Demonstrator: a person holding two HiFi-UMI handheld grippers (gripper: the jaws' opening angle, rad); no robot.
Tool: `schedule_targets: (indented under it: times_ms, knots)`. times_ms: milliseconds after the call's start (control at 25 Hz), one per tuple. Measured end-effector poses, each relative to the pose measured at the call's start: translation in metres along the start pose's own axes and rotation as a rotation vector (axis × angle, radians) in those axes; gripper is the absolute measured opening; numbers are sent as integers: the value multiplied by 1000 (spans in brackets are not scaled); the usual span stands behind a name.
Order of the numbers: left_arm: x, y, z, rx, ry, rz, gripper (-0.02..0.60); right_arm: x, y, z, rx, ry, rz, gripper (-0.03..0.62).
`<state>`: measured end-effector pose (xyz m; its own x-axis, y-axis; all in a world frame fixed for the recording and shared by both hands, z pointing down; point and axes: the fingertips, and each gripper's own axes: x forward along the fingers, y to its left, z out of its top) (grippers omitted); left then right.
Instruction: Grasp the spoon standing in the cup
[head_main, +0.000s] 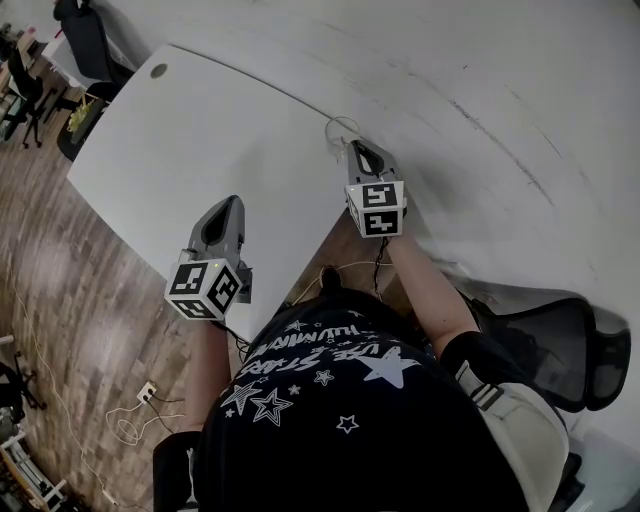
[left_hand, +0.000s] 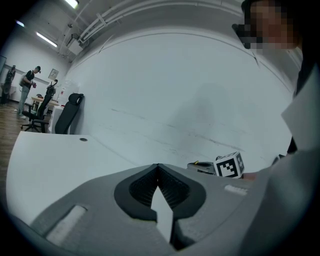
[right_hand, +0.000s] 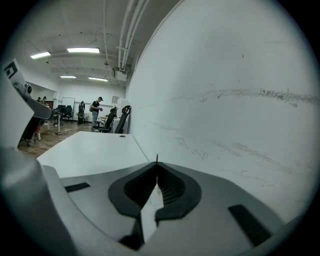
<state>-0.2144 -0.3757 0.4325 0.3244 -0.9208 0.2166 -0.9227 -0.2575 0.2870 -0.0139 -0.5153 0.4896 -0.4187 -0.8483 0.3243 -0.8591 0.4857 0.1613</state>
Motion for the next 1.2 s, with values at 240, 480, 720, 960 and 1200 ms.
schedule_targets:
  times_ms: [240,480,720,960,1200]
  knots:
    - [-24,-2,-6,-12,-6,-16,8,-27,6,20,9,-49,-29,14]
    - [-54,-6,-9,-16,-17,-43,8,-60,16,41,21,-108,-72,14]
    - [-82,-5,-15,-21,-17,-76,8,-97,27,55,36,-145,-121,14]
    - [-102,-5,-25,-34,6,-131,8,-130,52,53,33,-151,-151,14]
    - [-112,-8,-48,-49,61,-201,8,-162,71,23,55,-98,-200,14]
